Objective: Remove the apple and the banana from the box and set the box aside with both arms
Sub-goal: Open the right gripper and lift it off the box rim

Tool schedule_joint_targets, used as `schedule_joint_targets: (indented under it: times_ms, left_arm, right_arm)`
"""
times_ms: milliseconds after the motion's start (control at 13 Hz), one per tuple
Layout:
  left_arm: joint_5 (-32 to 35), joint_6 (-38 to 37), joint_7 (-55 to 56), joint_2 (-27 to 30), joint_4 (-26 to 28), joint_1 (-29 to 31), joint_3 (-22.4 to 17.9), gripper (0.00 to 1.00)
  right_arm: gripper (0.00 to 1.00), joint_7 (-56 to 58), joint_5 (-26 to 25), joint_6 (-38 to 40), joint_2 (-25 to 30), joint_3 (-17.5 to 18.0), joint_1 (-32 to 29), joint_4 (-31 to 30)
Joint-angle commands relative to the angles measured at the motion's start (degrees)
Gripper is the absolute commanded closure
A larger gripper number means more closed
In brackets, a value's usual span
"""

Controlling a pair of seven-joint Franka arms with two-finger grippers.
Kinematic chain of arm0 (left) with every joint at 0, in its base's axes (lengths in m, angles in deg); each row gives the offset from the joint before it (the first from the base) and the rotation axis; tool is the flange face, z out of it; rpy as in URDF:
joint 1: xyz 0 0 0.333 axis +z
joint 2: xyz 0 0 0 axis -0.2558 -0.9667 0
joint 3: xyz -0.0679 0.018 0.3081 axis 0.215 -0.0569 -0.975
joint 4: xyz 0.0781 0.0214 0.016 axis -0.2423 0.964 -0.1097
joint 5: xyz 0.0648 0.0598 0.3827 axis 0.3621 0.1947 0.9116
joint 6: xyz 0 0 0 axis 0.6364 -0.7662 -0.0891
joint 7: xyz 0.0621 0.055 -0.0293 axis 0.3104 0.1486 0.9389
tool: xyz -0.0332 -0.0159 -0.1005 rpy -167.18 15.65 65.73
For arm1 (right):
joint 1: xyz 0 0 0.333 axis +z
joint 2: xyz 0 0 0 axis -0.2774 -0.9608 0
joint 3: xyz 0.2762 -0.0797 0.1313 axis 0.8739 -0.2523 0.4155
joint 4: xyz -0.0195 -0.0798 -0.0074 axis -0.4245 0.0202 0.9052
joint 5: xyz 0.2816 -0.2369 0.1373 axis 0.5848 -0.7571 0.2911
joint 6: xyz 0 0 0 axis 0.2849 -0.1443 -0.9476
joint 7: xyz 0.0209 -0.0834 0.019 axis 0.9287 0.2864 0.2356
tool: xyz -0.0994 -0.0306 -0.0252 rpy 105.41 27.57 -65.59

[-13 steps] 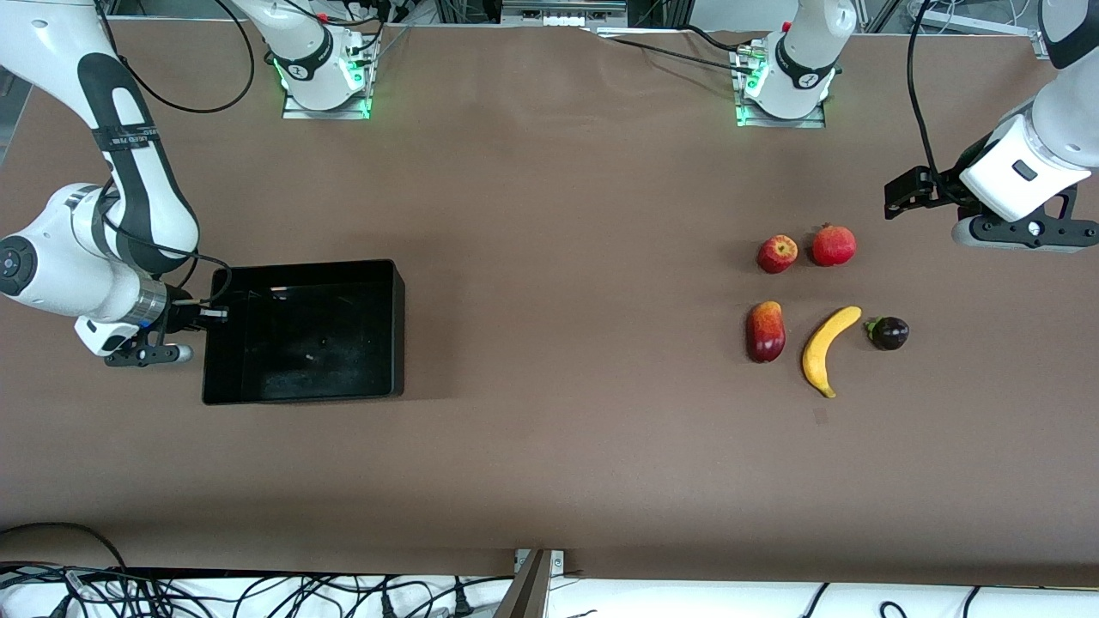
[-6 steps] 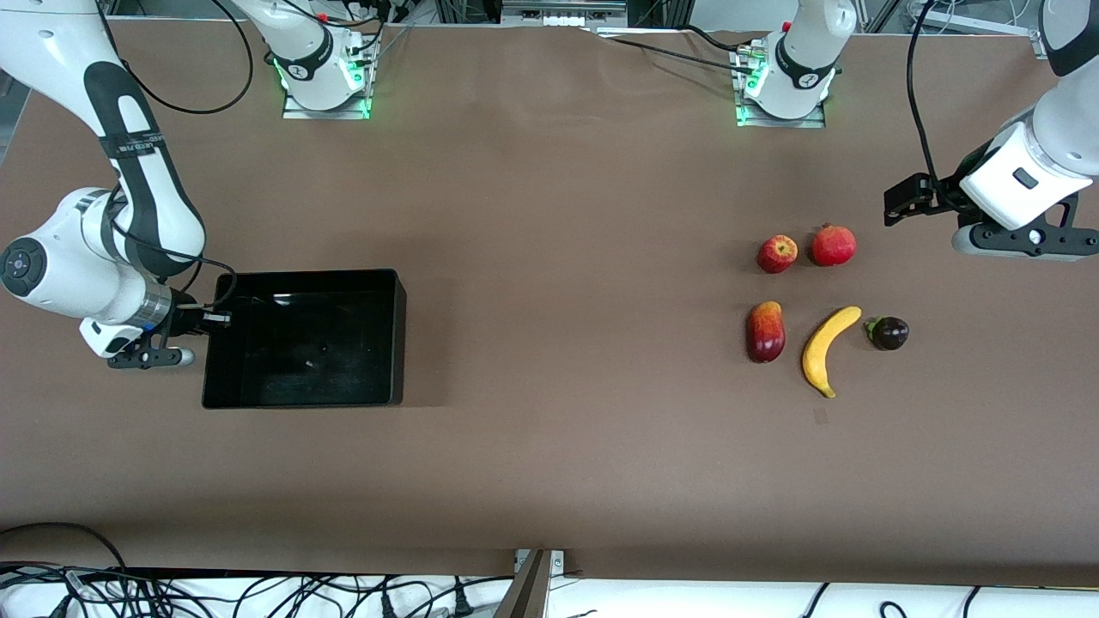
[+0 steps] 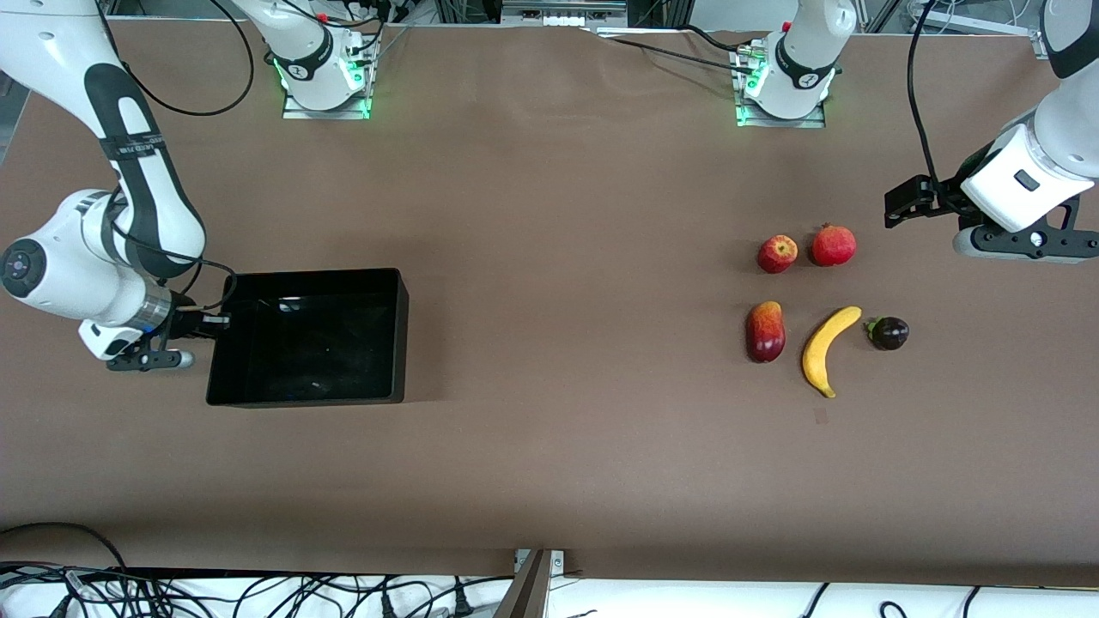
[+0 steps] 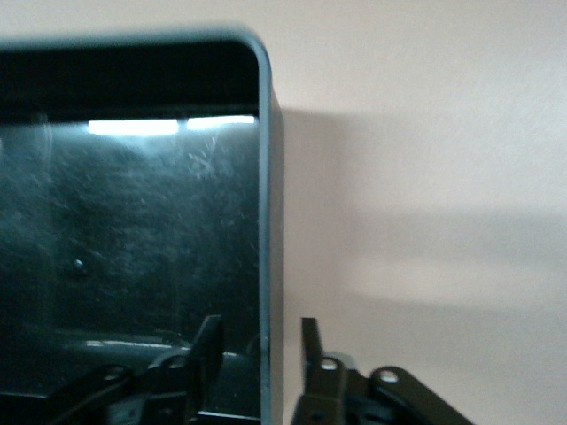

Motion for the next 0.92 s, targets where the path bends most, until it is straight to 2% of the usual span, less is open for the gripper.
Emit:
schedule_joint_targets:
  times_ms: [0,231,615,846]
  left_arm:
    - [-0.7,-1.6,-1.0,-1.0,-2.1,-0.3,-0.2,0.0]
    - [-0.6,-1.6,-1.1,-1.0,-2.1,-0.3,-0.2,0.0]
    - [-0.5,-1.5,-1.0,-1.1,-2.3,-0.3,-0.2,0.0]
    - [-0.3,-1.7,-1.0,-1.2,-2.4,-0.3,-0.2,0.0]
  right_arm:
    - [0.0,0.9,0.6,4.9,2.4,0.6,0.0,4.7]
    - [0.0,-1.5,-0.1,16.8,7.0,0.7,2.1,9.3]
    - [0.0,-4.7,-4.6,27.5,18.2,1.0,3.7,9.5]
    - [0.0,-8.5,-5.0,35.8,24.5,1.1,4.4,9.5]
